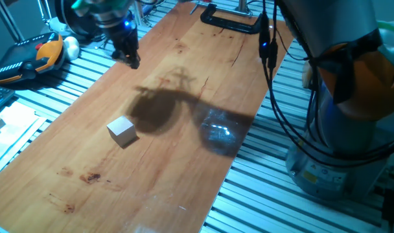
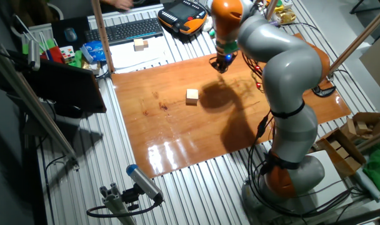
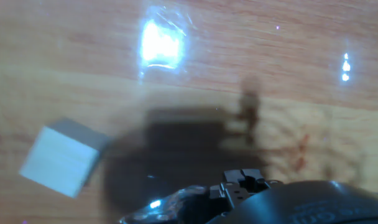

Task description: Pick up the small block on the left and move it to the right

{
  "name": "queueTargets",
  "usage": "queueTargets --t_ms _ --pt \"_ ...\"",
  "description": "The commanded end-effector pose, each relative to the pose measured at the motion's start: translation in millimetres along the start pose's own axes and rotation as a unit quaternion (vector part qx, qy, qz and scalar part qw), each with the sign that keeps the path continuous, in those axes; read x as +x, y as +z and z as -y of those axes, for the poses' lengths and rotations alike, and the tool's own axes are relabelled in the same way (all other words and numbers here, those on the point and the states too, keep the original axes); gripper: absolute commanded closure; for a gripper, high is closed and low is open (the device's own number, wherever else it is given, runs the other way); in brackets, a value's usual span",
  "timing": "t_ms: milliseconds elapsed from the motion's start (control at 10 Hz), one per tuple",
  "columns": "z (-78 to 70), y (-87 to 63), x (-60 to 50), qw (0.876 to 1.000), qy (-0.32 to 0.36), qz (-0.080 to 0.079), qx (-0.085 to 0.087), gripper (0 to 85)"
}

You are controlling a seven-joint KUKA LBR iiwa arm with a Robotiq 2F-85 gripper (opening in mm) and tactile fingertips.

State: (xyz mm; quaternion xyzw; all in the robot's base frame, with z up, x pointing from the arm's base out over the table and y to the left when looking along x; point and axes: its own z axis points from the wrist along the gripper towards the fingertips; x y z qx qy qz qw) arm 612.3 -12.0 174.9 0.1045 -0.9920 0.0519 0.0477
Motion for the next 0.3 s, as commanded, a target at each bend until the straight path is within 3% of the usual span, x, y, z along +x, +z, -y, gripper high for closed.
queueTargets --t_ms 0,200 --pt "12.9 1.6 2.4 1.000 -0.026 0.003 0.001 84.3" --pt "9.8 -0.5 1.0 1.000 -0.016 0.012 -0.001 84.3"
